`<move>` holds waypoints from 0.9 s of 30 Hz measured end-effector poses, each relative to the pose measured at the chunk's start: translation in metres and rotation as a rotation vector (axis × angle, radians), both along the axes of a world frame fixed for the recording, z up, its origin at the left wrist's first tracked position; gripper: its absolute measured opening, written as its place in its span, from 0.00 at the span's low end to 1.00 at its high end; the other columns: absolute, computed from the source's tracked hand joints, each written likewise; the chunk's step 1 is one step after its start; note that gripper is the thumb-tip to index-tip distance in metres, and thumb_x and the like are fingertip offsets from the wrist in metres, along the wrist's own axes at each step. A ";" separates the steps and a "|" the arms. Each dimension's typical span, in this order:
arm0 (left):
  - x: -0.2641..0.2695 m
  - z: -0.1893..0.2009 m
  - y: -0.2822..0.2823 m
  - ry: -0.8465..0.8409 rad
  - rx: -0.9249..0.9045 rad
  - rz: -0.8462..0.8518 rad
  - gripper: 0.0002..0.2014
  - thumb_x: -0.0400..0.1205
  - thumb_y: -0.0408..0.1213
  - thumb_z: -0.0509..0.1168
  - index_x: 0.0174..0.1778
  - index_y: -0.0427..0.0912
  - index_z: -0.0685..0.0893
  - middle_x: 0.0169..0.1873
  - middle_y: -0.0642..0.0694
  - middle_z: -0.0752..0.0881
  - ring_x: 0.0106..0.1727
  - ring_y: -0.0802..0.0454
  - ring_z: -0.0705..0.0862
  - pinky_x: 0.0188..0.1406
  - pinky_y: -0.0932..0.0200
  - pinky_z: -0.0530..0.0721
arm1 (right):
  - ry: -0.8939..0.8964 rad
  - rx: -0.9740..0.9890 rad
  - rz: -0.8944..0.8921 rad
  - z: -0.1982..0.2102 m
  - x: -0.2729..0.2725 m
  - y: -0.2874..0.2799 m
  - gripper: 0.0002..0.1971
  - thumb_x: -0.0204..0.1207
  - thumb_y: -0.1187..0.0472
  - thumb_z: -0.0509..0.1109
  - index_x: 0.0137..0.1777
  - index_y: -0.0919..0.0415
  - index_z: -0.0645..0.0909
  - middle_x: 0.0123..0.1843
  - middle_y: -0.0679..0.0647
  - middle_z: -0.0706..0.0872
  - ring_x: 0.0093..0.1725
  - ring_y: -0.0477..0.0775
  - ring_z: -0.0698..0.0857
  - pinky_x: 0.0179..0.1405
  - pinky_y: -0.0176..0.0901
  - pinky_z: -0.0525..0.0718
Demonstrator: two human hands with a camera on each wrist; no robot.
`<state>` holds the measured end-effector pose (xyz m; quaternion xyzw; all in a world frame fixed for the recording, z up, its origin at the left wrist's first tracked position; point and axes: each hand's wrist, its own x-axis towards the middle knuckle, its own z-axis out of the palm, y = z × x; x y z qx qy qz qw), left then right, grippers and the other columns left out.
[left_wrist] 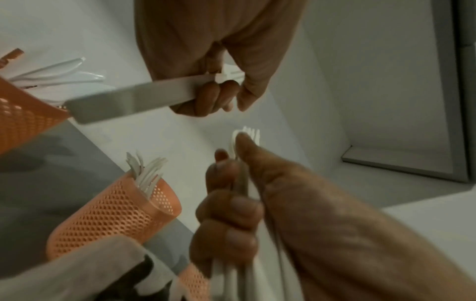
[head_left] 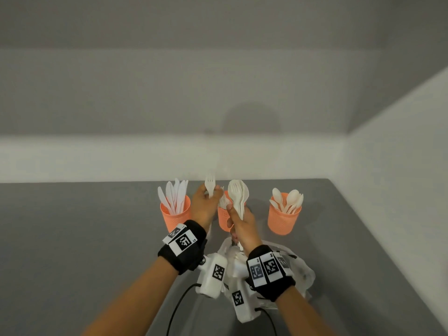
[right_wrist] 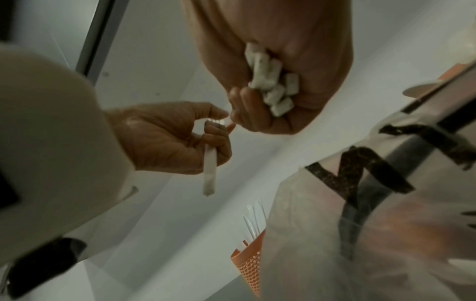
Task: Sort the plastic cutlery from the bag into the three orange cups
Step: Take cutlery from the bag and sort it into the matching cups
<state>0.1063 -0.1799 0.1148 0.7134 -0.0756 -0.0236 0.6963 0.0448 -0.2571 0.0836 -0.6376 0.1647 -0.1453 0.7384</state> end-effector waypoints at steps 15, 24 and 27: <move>0.009 -0.006 -0.003 -0.220 0.180 -0.050 0.03 0.80 0.29 0.65 0.44 0.38 0.76 0.35 0.49 0.79 0.40 0.53 0.78 0.35 0.75 0.76 | 0.074 0.035 0.047 -0.001 -0.009 -0.001 0.20 0.85 0.48 0.50 0.66 0.61 0.72 0.29 0.54 0.74 0.13 0.40 0.66 0.12 0.30 0.61; -0.012 -0.010 0.000 0.099 -0.073 -0.166 0.06 0.81 0.34 0.64 0.38 0.39 0.79 0.17 0.53 0.79 0.15 0.64 0.74 0.16 0.72 0.70 | -0.004 -0.074 -0.045 0.000 -0.003 0.002 0.20 0.85 0.56 0.56 0.70 0.68 0.70 0.27 0.51 0.75 0.13 0.39 0.69 0.11 0.31 0.65; -0.020 -0.015 -0.002 0.168 -0.079 -0.235 0.10 0.82 0.36 0.63 0.36 0.36 0.79 0.16 0.48 0.77 0.15 0.58 0.73 0.16 0.68 0.71 | 0.036 -0.146 -0.064 -0.008 0.004 0.001 0.23 0.85 0.54 0.56 0.74 0.68 0.67 0.32 0.48 0.78 0.18 0.38 0.76 0.15 0.27 0.69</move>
